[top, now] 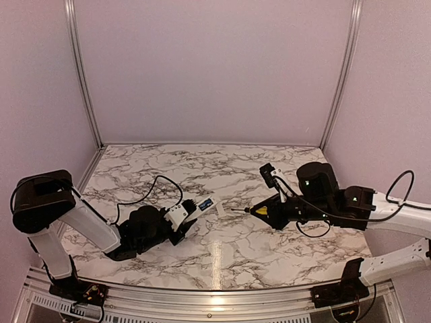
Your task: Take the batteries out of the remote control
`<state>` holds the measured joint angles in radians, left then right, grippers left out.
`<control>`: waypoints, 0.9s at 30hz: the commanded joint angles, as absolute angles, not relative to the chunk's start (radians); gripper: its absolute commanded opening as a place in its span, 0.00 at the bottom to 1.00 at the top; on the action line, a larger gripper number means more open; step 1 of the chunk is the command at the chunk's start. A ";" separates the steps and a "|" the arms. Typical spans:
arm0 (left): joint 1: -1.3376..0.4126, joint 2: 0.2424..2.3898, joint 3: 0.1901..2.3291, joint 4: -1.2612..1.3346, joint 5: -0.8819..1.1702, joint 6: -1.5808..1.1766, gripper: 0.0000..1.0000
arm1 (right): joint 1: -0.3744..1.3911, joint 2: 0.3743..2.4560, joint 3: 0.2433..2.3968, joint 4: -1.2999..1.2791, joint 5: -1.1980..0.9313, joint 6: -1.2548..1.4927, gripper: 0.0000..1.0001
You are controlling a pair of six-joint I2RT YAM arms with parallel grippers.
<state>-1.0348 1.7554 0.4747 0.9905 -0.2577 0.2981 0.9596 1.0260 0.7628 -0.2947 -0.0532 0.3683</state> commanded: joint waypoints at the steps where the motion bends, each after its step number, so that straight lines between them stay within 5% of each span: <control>1: -1.040 1.781 0.476 1.117 -0.407 0.306 0.00 | 0.953 1.047 0.815 -0.347 -0.018 0.364 0.00; 27: -1.040 1.751 0.539 0.834 0.095 0.417 0.00 | 0.967 1.128 0.834 -0.406 -0.020 0.512 0.00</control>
<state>-1.0355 1.7828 0.5175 0.8822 0.0086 0.3927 0.9615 1.1221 0.8074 -0.3832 -0.0277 0.4419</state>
